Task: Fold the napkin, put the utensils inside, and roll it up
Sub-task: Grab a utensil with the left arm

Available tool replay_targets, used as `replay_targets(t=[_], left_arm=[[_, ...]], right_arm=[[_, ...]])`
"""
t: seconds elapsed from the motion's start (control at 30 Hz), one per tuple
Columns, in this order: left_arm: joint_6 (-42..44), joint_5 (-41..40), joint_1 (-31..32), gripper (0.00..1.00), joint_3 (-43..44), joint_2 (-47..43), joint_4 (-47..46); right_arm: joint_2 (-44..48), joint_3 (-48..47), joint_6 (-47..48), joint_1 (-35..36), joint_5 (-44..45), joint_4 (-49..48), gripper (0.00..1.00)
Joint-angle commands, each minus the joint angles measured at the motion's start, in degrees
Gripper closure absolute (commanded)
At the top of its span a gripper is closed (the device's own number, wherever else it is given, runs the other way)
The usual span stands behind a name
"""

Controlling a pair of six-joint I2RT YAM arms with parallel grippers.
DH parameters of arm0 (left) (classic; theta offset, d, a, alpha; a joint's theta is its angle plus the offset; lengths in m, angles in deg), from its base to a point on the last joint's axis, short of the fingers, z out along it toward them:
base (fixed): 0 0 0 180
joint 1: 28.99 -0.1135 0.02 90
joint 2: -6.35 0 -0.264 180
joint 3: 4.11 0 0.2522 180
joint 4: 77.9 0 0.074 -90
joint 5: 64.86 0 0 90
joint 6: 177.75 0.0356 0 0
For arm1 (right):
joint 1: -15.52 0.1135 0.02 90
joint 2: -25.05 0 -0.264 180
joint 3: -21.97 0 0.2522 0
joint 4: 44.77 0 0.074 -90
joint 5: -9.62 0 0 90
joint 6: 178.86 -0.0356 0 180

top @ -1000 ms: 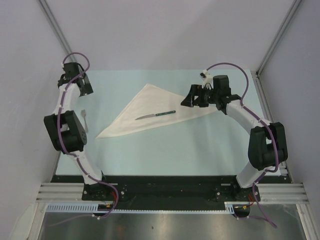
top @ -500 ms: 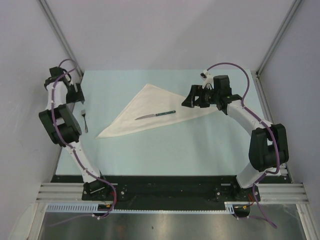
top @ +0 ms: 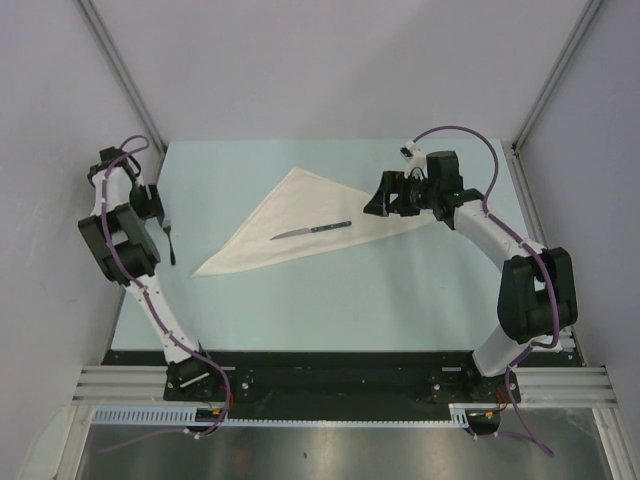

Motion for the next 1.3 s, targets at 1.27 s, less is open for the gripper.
replay_targets(t=[1.27], left_arm=[[9.8, -7.3, 6.9, 0.13, 3.4, 5.4, 6.4]], right_arm=[[-1.5, -2.9, -0.8, -2.0, -2.6, -1.8, 0.10]])
